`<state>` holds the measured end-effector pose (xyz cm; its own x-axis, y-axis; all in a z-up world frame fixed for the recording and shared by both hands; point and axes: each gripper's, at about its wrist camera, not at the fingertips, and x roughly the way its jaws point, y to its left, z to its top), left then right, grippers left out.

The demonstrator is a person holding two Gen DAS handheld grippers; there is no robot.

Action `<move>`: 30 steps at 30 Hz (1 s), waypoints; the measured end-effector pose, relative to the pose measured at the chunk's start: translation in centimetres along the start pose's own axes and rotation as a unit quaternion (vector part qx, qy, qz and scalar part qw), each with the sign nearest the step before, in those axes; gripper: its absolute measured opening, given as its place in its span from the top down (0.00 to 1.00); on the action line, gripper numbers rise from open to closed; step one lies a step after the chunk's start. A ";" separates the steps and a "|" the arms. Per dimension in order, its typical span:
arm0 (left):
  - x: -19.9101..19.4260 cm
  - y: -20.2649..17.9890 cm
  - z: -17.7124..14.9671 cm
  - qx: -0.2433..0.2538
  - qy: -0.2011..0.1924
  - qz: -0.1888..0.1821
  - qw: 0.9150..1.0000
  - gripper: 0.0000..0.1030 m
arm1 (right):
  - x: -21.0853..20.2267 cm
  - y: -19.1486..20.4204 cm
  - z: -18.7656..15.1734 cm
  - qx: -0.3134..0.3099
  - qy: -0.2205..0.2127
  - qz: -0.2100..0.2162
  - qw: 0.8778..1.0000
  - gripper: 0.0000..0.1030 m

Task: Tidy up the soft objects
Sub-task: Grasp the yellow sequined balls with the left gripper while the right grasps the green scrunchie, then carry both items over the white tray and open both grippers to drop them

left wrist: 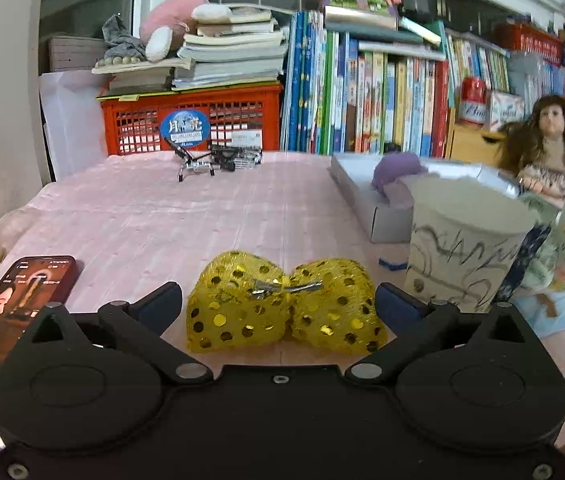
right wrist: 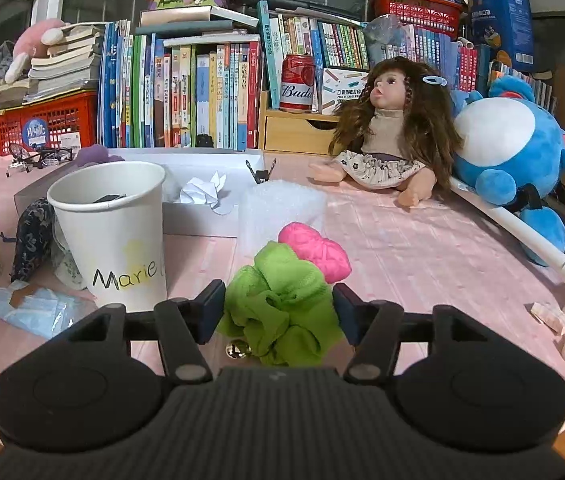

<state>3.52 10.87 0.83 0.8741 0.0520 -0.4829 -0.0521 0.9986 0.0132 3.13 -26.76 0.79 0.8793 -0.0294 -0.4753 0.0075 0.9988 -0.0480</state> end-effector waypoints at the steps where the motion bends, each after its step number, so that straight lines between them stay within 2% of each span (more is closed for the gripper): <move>1: 0.3 0.0 0.0 -0.001 0.005 -0.002 1.000 0.00 | 0.1 0.1 0.0 -0.001 0.001 0.000 1.000 0.37; 4: 1.0 -0.1 0.0 -0.012 0.013 -0.009 1.000 0.00 | 0.5 0.2 0.0 -0.003 0.005 -0.002 1.000 0.37; 8: 1.7 -0.5 -0.1 0.004 0.013 -0.002 1.000 0.00 | 1.2 0.3 0.0 -0.005 0.011 -0.001 1.000 0.37; 10: 1.8 -0.7 0.0 0.010 0.016 -0.005 1.000 0.04 | 1.6 0.4 -0.1 -0.006 0.015 0.002 1.000 0.38; 12: 1.8 -0.7 0.0 0.013 0.020 -0.011 1.000 0.22 | 1.8 0.5 -0.2 -0.007 0.018 0.005 1.000 0.40; 13: 1.8 -0.7 0.0 0.012 0.021 -0.015 1.000 0.28 | 1.9 0.6 -0.2 -0.008 0.018 0.005 1.000 0.41; 15: 1.6 -0.5 0.1 0.005 0.023 -0.019 1.000 0.44 | 1.8 0.8 -0.2 -0.011 0.016 0.004 1.000 0.45; 18: 1.1 -0.3 0.5 -0.001 0.023 -0.017 1.000 0.58 | 1.4 0.9 -0.1 -0.014 0.012 0.003 1.000 0.49; 22: 0.0 0.1 1.3 0.000 0.005 0.003 1.000 0.61 | 0.8 0.5 0.2 -0.005 0.007 0.000 1.000 0.51; 30: -0.7 1.1 4.1 -0.006 -0.010 0.006 1.000 0.61 | -0.4 -0.8 1.9 0.024 -0.011 -0.004 1.000 0.52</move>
<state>4.83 12.00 4.82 0.8824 0.0645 -0.4660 -0.0684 0.9976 0.0085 3.65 -27.49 2.65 0.8892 -0.0366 -0.4560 0.0366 0.9993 -0.0088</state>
